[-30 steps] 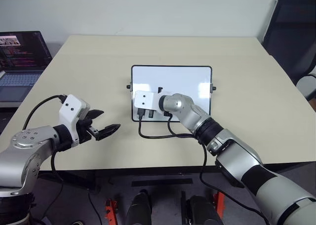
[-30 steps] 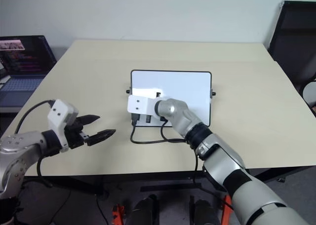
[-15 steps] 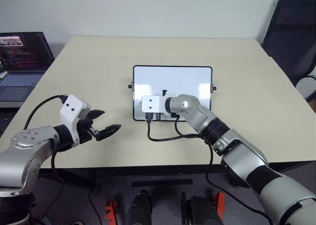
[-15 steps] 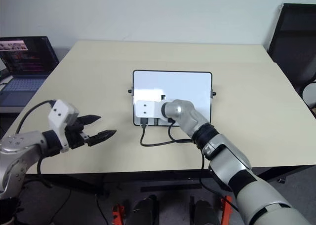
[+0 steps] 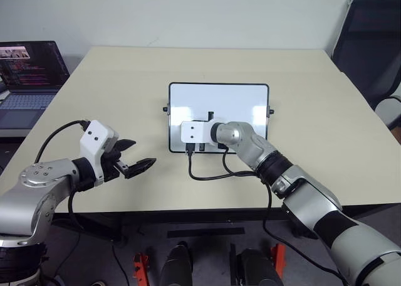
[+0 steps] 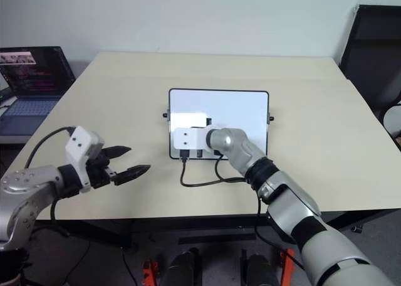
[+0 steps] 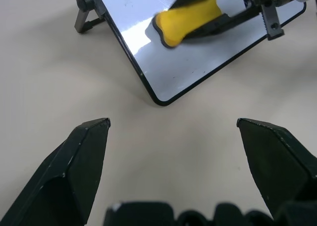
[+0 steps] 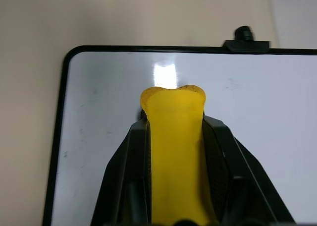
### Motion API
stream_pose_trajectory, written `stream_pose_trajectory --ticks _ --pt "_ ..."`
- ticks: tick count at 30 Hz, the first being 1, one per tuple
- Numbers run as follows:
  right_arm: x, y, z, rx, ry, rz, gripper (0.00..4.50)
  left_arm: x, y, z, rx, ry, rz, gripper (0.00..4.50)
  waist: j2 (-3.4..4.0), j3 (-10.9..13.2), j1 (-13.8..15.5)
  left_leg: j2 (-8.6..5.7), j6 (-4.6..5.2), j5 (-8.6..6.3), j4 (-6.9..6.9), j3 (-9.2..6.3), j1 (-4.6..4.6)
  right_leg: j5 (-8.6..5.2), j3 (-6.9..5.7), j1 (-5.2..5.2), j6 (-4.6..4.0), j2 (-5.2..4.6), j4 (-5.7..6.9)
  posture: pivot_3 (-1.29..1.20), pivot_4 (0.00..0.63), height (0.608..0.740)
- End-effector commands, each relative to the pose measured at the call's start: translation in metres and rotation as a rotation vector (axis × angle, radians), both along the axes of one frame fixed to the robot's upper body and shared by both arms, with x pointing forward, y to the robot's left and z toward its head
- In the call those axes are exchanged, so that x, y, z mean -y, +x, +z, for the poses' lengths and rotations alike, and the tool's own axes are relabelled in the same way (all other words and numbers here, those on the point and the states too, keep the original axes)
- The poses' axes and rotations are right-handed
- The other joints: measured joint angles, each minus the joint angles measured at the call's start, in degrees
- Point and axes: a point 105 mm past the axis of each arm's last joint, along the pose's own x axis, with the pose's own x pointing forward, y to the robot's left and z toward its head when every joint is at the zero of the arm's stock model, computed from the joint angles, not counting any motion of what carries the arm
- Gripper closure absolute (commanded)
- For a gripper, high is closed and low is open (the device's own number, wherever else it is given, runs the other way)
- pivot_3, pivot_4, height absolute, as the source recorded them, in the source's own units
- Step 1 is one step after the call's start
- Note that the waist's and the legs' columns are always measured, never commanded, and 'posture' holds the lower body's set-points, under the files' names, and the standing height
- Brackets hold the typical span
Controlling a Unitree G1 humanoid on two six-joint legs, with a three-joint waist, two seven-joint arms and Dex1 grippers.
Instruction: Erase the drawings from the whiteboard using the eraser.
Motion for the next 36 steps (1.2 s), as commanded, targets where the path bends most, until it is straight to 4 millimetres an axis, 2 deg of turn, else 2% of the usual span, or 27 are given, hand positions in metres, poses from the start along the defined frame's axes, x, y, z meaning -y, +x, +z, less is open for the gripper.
stream_pose_trajectory --ticks 1,5,7,9,12,14,20,23,24,26,28,33,36 --pt "0.019 0.015 0.001 0.002 -0.008 -0.088 3.44 0.001 0.002 0.011 0.05 0.013 -0.011 0.0 0.0 0.0 0.03 0.0 -0.13 -0.08 0.0 0.0 -0.01 0.02 0.01 0.0 0.0 0.0 -0.01 0.0 0.15 0.74" --pt "0.041 0.003 -0.044 -0.163 -0.195 -0.045 3.44 0.001 0.002 0.01 0.05 0.012 -0.012 0.0 -0.03 -0.02 0.08 -0.04 -0.17 -0.11 0.02 0.01 -0.01 0.01 0.03 0.03 0.01 -0.04 -0.07 0.0 0.15 0.74" --pt "0.052 -0.003 -0.055 -0.199 -0.257 -0.029 3.44 0.001 0.003 0.01 0.05 0.011 -0.013 0.0 -0.05 -0.07 0.19 -0.04 -0.16 -0.1 0.02 0.01 -0.01 0.01 0.01 0.07 0.02 -0.05 -0.1 0.0 0.15 0.74" --pt "0.055 0.002 -0.048 -0.154 -0.23 -0.053 3.44 0.002 0.004 0.01 0.05 0.009 -0.015 0.0 -0.04 -0.06 0.18 -0.04 -0.16 -0.1 0.02 0.01 0.01 -0.01 0.02 0.1 0.04 -0.05 -0.1 0.0 0.15 0.74" --pt "0.057 0.018 -0.021 -0.039 -0.124 -0.135 3.45 0.005 0.004 0.01 0.048 0.006 -0.023 0.0 -0.02 -0.05 0.19 -0.03 -0.16 -0.1 0.01 0.01 0.05 0.0 -0.01 0.1 0.03 -0.05 -0.07 0.0 0.15 0.74" --pt "0.058 0.02 -0.018 -0.035 -0.107 -0.148 3.45 0.005 0.005 0.01 0.048 0.005 -0.027 0.0 0.0 -0.03 0.22 -0.03 -0.17 -0.11 0.0 0.0 0.04 0.03 -0.02 0.08 -0.01 -0.07 -0.06 0.0 0.15 0.74" --pt "0.072 -0.003 -0.061 -0.218 -0.299 -0.059 3.45 0.006 0.006 0.01 0.048 0.006 -0.034 0.0 -0.04 -0.06 0.28 -0.12 -0.17 -0.11 0.01 0.01 0.01 0.03 0.04 0.1 -0.02 -0.24 -0.16 0.0 0.15 0.74" --pt "0.075 -0.005 -0.061 -0.217 -0.304 -0.055 3.45 0.006 0.006 0.01 0.049 0.006 -0.035 0.0 -0.02 -0.08 0.22 -0.1 -0.16 -0.11 0.01 0.01 0.01 0.03 0.05 0.09 -0.02 -0.29 -0.17 0.0 0.15 0.74" --pt "0.074 0.001 -0.053 -0.176 -0.274 -0.077 3.45 0.006 0.006 0.01 0.049 0.006 -0.035 0.0 0.0 -0.08 0.2 -0.08 -0.16 -0.11 0.0 0.01 0.02 0.03 0.05 0.09 -0.02 -0.31 -0.17 0.0 0.15 0.74" --pt "0.068 0.02 -0.018 -0.021 -0.125 -0.16 3.45 0.006 0.006 0.009 0.047 0.005 -0.036 0.0 0.01 -0.06 0.13 -0.05 -0.16 -0.11 -0.02 0.01 0.02 0.04 0.03 0.05 -0.03 -0.3 -0.15 0.0 0.15 0.74" --pt "0.062 0.026 -0.001 0.038 -0.049 -0.177 3.45 0.006 0.007 0.009 0.047 0.005 -0.038 0.0 0.11 0.0 0.05 -0.01 -0.17 -0.11 -0.03 -0.03 0.01 0.09 0.04 -0.09 -0.13 -0.29 -0.08 0.0 0.15 0.74" --pt "0.051 0.014 -0.021 -0.039 -0.058 -0.118 3.45 0.007 0.008 0.009 0.049 0.005 -0.039 0.0 0.1 -0.01 0.12 -0.03 -0.16 -0.11 -0.06 -0.05 -0.12 0.12 0.02 -0.23 -0.18 -0.23 -0.1 0.0 0.15 0.74" --pt "0.052 0.001 -0.044 -0.149 -0.134 -0.08 3.46 0.007 0.008 0.009 0.05 0.004 -0.042 0.0 0.06 -0.04 0.03 -0.05 -0.16 -0.11 -0.02 0.01 -0.12 0.12 0.04 -0.23 -0.17 -0.22 -0.12 0.0 0.15 0.74"
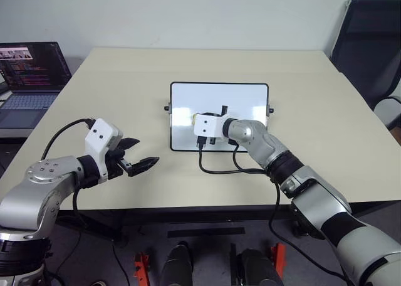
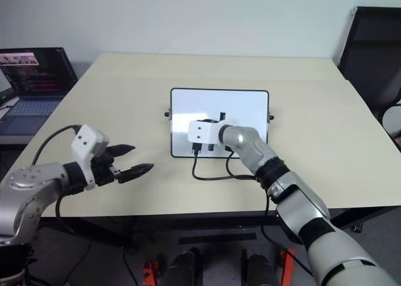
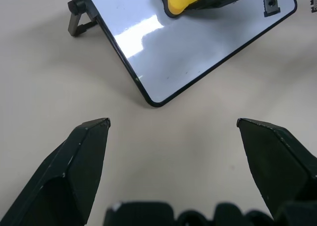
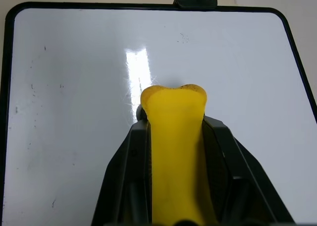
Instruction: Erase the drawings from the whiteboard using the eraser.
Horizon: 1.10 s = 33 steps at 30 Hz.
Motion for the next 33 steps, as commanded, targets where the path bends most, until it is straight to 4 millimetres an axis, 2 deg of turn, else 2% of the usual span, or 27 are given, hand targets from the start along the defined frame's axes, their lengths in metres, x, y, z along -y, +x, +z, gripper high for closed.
stream_pose_trajectory --ticks 1,2,4,5,7,9,11,13,15,16,21,24,26,31,33 --pt "0.021 -0.01 -0.049 -0.195 -0.149 -0.02 3.46 0.003 0.002 0.01 0.047 0.003 -0.022 0.0 -0.04 -0.03 -0.03 0.0 0.01 0.0 0.0 0.01 0.0 0.0 0.0 0.0 0.01 0.01 0.0 0.0 0.15 0.74" --pt "0.023 -0.014 -0.054 -0.22 -0.173 -0.009 3.46 0.003 0.003 0.011 0.048 0.003 -0.022 0.0 -0.06 -0.04 -0.01 0.0 0.01 0.01 0.0 0.01 0.01 0.01 -0.03 0.0 0.02 0.03 0.01 0.0 0.15 0.74" --pt "0.024 -0.01 -0.047 -0.175 -0.149 -0.025 3.46 0.003 0.003 0.011 0.048 0.003 -0.023 0.0 -0.05 -0.05 -0.03 0.01 0.02 0.02 0.0 0.01 0.03 0.02 -0.06 0.02 0.05 0.05 0.04 0.0 0.15 0.74" --pt "0.024 -0.004 -0.037 -0.128 -0.114 -0.047 3.46 0.003 0.003 0.01 0.048 0.003 -0.024 0.0 -0.05 -0.05 -0.07 0.03 0.03 0.03 -0.01 0.01 0.05 0.01 -0.05 0.02 0.06 0.08 0.04 0.0 0.15 0.74" --pt "0.02 0.01 -0.004 0.013 0.001 -0.1 3.46 0.004 0.003 0.01 0.047 0.002 -0.027 0.0 -0.03 -0.03 -0.12 0.09 0.08 0.06 -0.02 0.01 0.06 0.0 -0.07 0.01 0.09 0.15 0.04 0.0 0.15 0.74" --pt "0.016 0.014 0.012 0.073 0.06 -0.112 3.46 0.005 0.004 0.01 0.047 0.001 -0.029 0.0 0.0 0.0 -0.11 0.1 0.17 0.12 -0.05 0.01 0.04 0.0 -0.06 -0.05 0.08 0.16 0.06 0.0 0.15 0.74" --pt "0.008 0.008 0.008 0.049 0.061 -0.07 3.46 0.005 0.004 0.01 0.047 0.0 -0.031 0.0 -0.01 0.0 0.04 0.09 0.01 0.02 -0.05 0.01 0.02 0.01 -0.08 -0.06 0.08 0.14 0.06 0.0 0.15 0.74" --pt "0.003 -0.005 -0.018 -0.029 -0.02 -0.01 3.46 0.005 0.005 0.01 0.049 -0.001 -0.031 0.0 -0.02 -0.01 0.04 0.05 0.01 0.01 -0.02 0.01 -0.01 0.01 -0.07 -0.03 0.09 0.09 0.0 0.0 0.15 0.74" --pt "0.005 -0.011 -0.03 -0.064 -0.056 0.008 3.46 0.006 0.005 0.01 0.05 -0.002 -0.031 0.0 -0.1 -0.06 0.01 0.02 0.01 0.01 0.01 0.05 -0.01 0.0 -0.01 -0.02 0.09 0.05 -0.06 0.0 0.15 0.74" --pt "0.008 -0.01 -0.029 -0.057 -0.045 -0.005 3.46 0.006 0.005 0.01 0.05 -0.004 -0.032 0.0 -0.1 -0.06 -0.04 0.02 0.01 0.01 0.02 0.05 -0.01 0.0 0.0 -0.01 0.09 0.05 -0.06 0.0 0.15 0.74" --pt "0.049 0.005 -0.016 0.0 0.019 -0.159 3.46 0.01 0.007 0.009 0.047 -0.01 -0.046 0.0 -0.03 -0.01 0.39 0.04 0.3 0.21 -0.02 0.06 -0.05 -0.06 -0.09 -0.04 0.19 0.08 -0.04 0.0 0.15 0.74" --pt "0.081 0.006 -0.005 0.005 0.068 -0.232 3.46 0.017 0.01 0.01 0.049 -0.02 -0.075 0.0 -0.06 0.01 1.12 0.04 0.29 0.21 0.02 0.07 -0.13 -0.07 -0.13 -0.02 0.21 0.06 -0.07 0.0 0.15 0.74" --pt "0.086 -0.001 0.003 -0.008 0.153 -0.232 3.46 0.021 0.011 0.01 0.053 -0.023 -0.096 0.0 -0.1 -0.01 1.59 0.0 -0.01 0.02 0.05 0.11 -0.14 -0.07 -0.09 -0.01 0.21 0.01 -0.12 0.0 0.15 0.74" --pt "0.094 -0.035 0.028 -0.088 0.509 -0.249 3.46 0.035 0.013 0.017 0.091 -0.032 -0.177 0.0 -0.1 0.01 1.46 0.03 0.0 0.03 0.05 0.15 -0.18 -0.07 -0.03 -0.03 0.21 0.0 -0.17 0.0 0.15 0.74" --pt "0.103 -0.052 0.04 -0.131 0.71 -0.303 3.46 0.045 0.013 0.023 0.108 -0.036 -0.229 0.0 -0.06 0.05 1.24 0.04 0.33 0.25 0.03 0.18 -0.29 -0.08 0.03 0.04 0.24 0.06 -0.13 0.0 0.15 0.74"
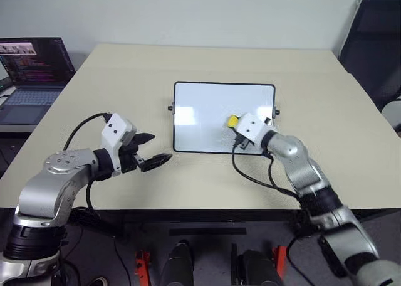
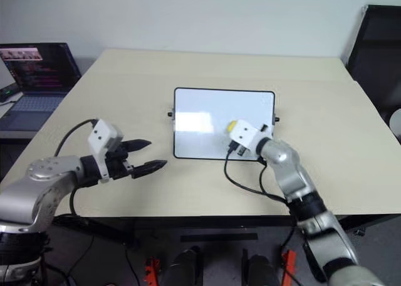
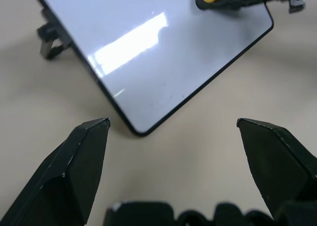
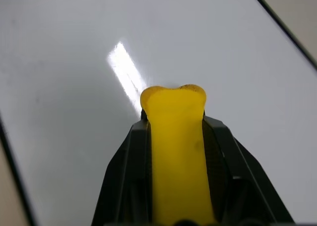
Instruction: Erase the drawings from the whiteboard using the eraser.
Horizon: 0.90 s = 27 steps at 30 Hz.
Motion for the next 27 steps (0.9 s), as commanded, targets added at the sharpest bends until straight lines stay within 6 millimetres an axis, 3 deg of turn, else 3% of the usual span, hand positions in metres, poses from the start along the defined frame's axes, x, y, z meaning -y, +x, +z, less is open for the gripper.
stream_pose_trajectory --ticks 1,4,10,14,18,27 --pt "0.015 -0.03 0.047 0.035 0.345 -0.097 3.46 0.023 0.0 0.019 0.08 0.0 -0.114 0.0 0.04 0.03 -0.18 0.01 0.01 0.01 0.0 0.02 -0.08 0.0 0.02 -0.07 -0.05 0.03 0.06 0.0 0.15 0.74" --pt "0.039 -0.055 0.043 -0.034 0.451 -0.22 3.46 0.044 -0.004 0.022 0.089 0.013 -0.215 0.0 0.05 0.03 -0.19 0.05 -0.09 -0.06 -0.07 -0.03 -0.27 -0.09 -0.07 -0.17 0.22 0.1 0.19 0.0 0.15 0.74" --pt "0.085 -0.07 0.013 -0.174 0.411 -0.429 3.47 0.072 -0.008 0.018 0.076 0.058 -0.395 0.0 0.05 0.04 -1.03 0.01 -0.24 -0.18 -0.05 0.02 -0.31 -0.35 -0.06 -0.16 0.47 0.09 0.09 0.0 0.15 0.74" --pt "0.105 -0.062 0.003 -0.222 0.419 -0.537 3.47 0.098 0.002 0.02 0.103 0.066 -0.499 0.0 0.07 0.06 -1.19 0.01 -0.19 -0.14 0.09 0.01 -0.31 -0.46 -0.05 -0.13 0.24 0.09 0.13 0.0 0.15 0.74" --pt "0.12 -0.047 -0.004 -0.254 0.493 -0.616 3.47 0.136 0.01 0.025 0.09 0.038 -0.62 0.0 0.06 0.06 -1.23 -0.03 -0.03 -0.04 0.17 0.03 -0.32 -0.29 -0.02 -0.07 0.32 0.07 0.11 0.0 0.15 0.74" --pt "0.143 -0.021 -0.013 -0.259 0.509 -0.7 3.47 0.172 0.024 0.027 0.119 0.076 -0.704 0.0 0.12 0.09 -1.55 -0.05 -0.01 -0.03 0.05 0.04 -0.35 -0.14 -0.02 -0.11 0.66 0.12 0.15 0.0 0.15 0.74"
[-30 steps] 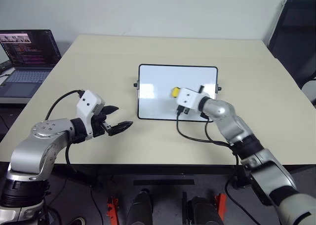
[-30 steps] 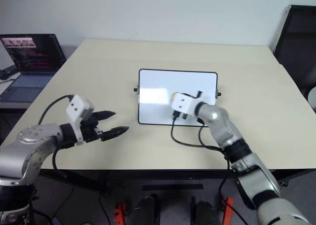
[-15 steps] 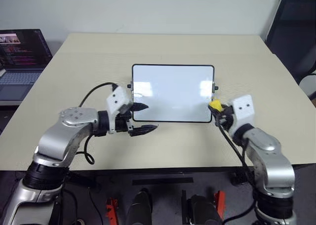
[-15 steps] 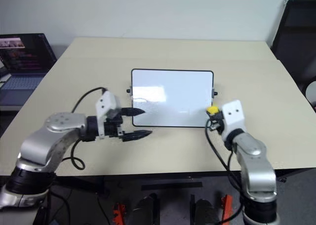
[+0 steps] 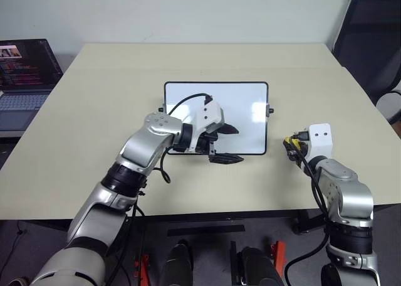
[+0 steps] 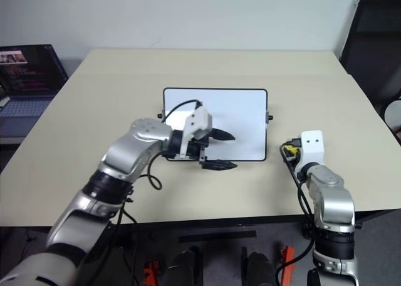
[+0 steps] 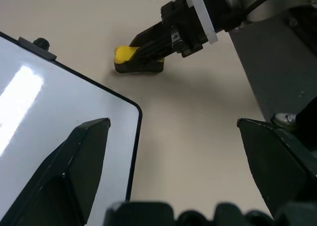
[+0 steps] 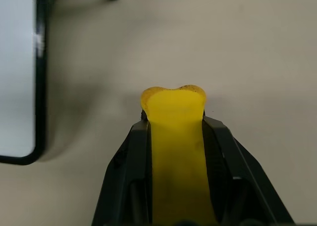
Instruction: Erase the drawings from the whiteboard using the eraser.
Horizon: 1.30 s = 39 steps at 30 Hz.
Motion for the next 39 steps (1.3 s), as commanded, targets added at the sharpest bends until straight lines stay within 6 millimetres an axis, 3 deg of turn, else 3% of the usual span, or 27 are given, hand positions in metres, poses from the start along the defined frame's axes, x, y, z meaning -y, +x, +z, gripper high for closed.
stream_pose_trajectory --ticks 1,13,17,23,24,28,30,37,39 --pt "0.014 0.008 0.018 0.073 0.013 -0.054 3.47 0.008 -0.001 0.013 0.058 -0.006 -0.048 0.0 0.01 0.01 0.0 0.0 0.0 0.0 0.0 0.0 0.0 0.0 0.0 0.0 0.0 0.0 0.0 0.0 0.15 0.74" --pt "0.025 0.024 0.012 0.07 0.057 -0.128 3.47 0.012 -0.003 0.011 0.055 -0.007 -0.071 0.0 0.02 0.01 0.03 -0.01 0.01 0.02 0.11 0.0 0.02 0.04 0.02 0.07 0.07 0.0 0.03 0.0 0.15 0.74" --pt "0.026 0.026 0.012 0.075 0.072 -0.132 2.26 0.01 -0.008 0.014 0.034 -0.033 -0.079 0.0 0.03 0.01 0.01 -0.01 0.02 0.02 0.1 0.0 0.02 0.14 0.02 0.07 -0.12 0.0 0.04 0.0 0.15 0.74" --pt "0.024 0.026 0.016 0.11 0.096 -0.118 0.08 -0.01 -0.002 0.013 0.011 -0.043 0.007 0.0 0.04 0.01 -0.09 -0.01 0.02 0.02 0.09 -0.01 0.04 0.15 0.03 0.07 -0.13 0.01 0.07 0.0 0.15 0.74" --pt "0.023 0.026 0.017 0.118 0.095 -0.117 0.03 -0.012 -0.002 0.013 0.008 -0.05 0.022 0.0 0.04 0.01 -0.1 -0.01 0.02 0.02 0.1 0.0 0.05 0.14 0.04 0.07 -0.12 0.01 0.08 0.0 0.15 0.74" --pt "0.012 0.02 0.039 0.233 0.059 -0.042 0.03 -0.034 0.005 0.017 0.019 -0.11 0.161 0.0 0.04 0.01 -0.05 -0.01 0.02 0.02 0.1 0.0 0.05 0.15 0.03 0.09 -0.13 0.0 0.08 0.0 0.15 0.74" --pt "-0.005 0.003 0.051 0.308 0.002 0.053 0.03 -0.061 0.007 0.021 0.019 -0.192 0.312 0.0 0.05 0.01 -0.11 0.0 0.02 0.02 0.08 -0.01 0.04 0.15 0.04 0.07 -0.13 0.0 0.07 0.0 0.15 0.74" --pt "-0.03 -0.036 0.06 0.5 -0.019 0.113 0.03 -0.116 -0.013 0.026 0.031 -0.419 0.664 0.0 0.05 0.01 -0.25 0.03 0.01 0.01 0.07 -0.05 0.1 0.13 -0.01 0.15 -0.15 0.0 0.07 0.0 0.15 0.74" --pt "-0.029 -0.042 0.048 0.505 0.026 0.094 0.03 -0.136 -0.015 0.027 0.054 -0.531 0.828 0.0 0.04 0.01 0.05 0.03 0.01 0.02 0.11 -0.06 0.29 0.02 -0.01 0.36 0.07 -0.02 0.01 0.0 0.15 0.74"
